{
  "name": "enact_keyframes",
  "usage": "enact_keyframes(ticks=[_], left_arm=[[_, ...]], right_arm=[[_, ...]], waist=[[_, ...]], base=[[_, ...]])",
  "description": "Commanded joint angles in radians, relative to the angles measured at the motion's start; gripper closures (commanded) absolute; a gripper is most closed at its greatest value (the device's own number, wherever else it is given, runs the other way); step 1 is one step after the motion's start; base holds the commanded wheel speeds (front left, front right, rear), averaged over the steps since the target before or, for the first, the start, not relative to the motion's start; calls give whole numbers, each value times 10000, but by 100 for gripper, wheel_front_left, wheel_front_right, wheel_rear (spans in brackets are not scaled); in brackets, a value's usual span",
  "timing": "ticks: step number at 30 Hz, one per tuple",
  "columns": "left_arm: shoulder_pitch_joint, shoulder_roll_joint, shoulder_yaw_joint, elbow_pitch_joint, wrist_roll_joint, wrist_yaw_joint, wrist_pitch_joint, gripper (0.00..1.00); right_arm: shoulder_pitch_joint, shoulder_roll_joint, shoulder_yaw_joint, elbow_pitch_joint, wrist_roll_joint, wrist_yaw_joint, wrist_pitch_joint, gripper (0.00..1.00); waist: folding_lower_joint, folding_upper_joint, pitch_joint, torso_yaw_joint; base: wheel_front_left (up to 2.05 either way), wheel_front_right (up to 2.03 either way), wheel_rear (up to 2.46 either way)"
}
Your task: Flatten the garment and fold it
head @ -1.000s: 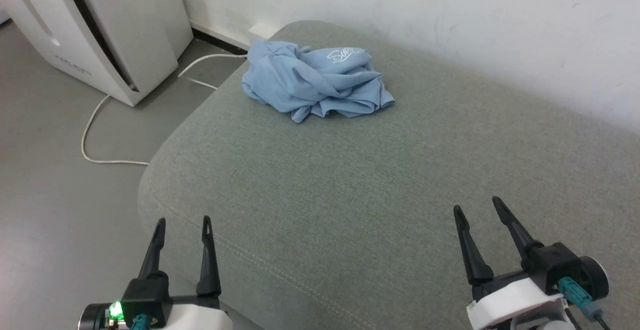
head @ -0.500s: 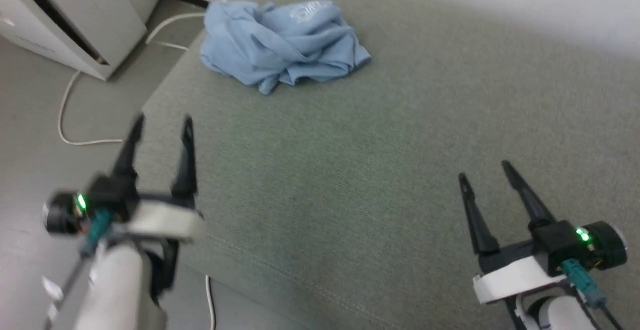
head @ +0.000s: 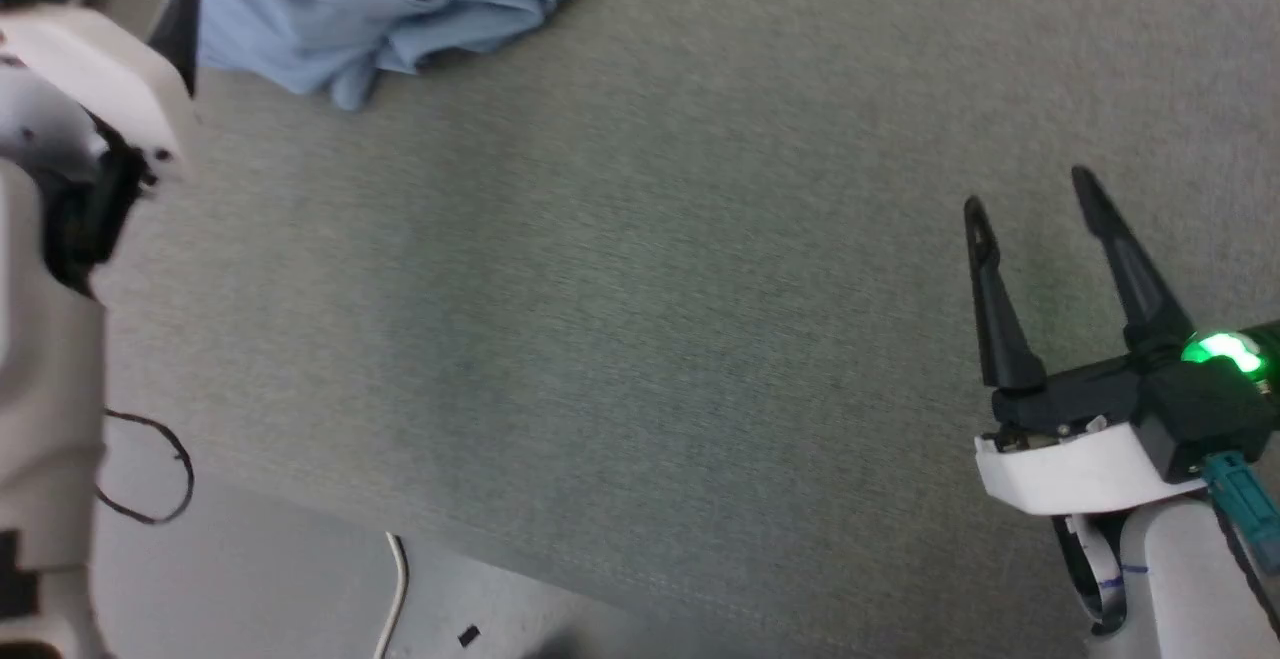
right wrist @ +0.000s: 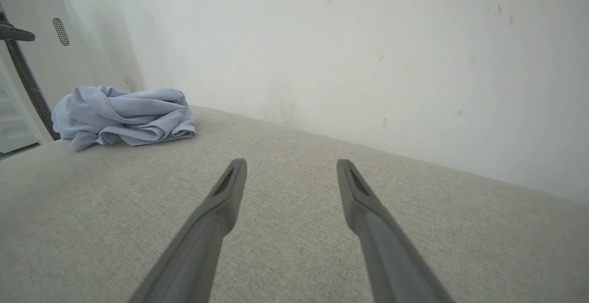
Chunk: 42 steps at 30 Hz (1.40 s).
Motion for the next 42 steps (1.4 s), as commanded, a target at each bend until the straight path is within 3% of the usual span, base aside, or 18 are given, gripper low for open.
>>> enact_keyframes(ticks=[1,6,14,15,16,19,22,28,36,42], left_arm=[[-608,380,-394,492,-496,-69,784,0],[-1707,1203,-915,1557,-2081,-73,2789,0],[-2357,1699,-709,2919,-3560,-75,4742,0],[-2282,1716,-779,3023,-3713,-75,4984,55],[-2195,1732,-871,3073,-3890,-75,5240,100],[-1937,1847,-1089,3069,-4377,-75,5812,100],[-1835,1943,-1032,3036,-4544,-76,5612,100],[-1895,2040,-494,3069,-4402,-34,3065,100],[-2603,1876,-842,2174,-3671,-69,-932,100],[-2822,1421,-2016,844,-3834,-74,-1993,100]], right_arm=[[-255,-10,-7,-330,-88,-21,63,0],[-453,-10,90,-880,-49,-21,171,0],[-417,-10,127,-1081,164,-21,146,0],[-407,-10,113,-1058,191,-21,133,0],[-400,-10,107,-1028,211,-21,119,0],[-381,-10,49,-896,247,-21,80,0],[-400,-10,24,-782,257,-21,50,0],[-420,-10,-614,-357,614,-21,-21,0],[-99,-10,-946,380,853,-21,-86,0],[230,-10,-971,774,1097,-21,-113,0]], waist=[[-4,0,1590,-1342],[-4,0,2131,-1833],[-4,0,2479,-2346],[-4,0,2469,-2373],[-4,0,2445,-2395],[-4,0,2273,-2406],[-4,0,2077,-2396],[-4,0,1087,-2407],[-4,0,-876,-2563],[-4,0,-2100,-2953]], base=[[0,0,0],[0,0,0],[0,0,0],[0,0,0],[0,0,0],[0,0,0],[0,0,0],[0,0,0],[0,0,0],[0,0,0]])
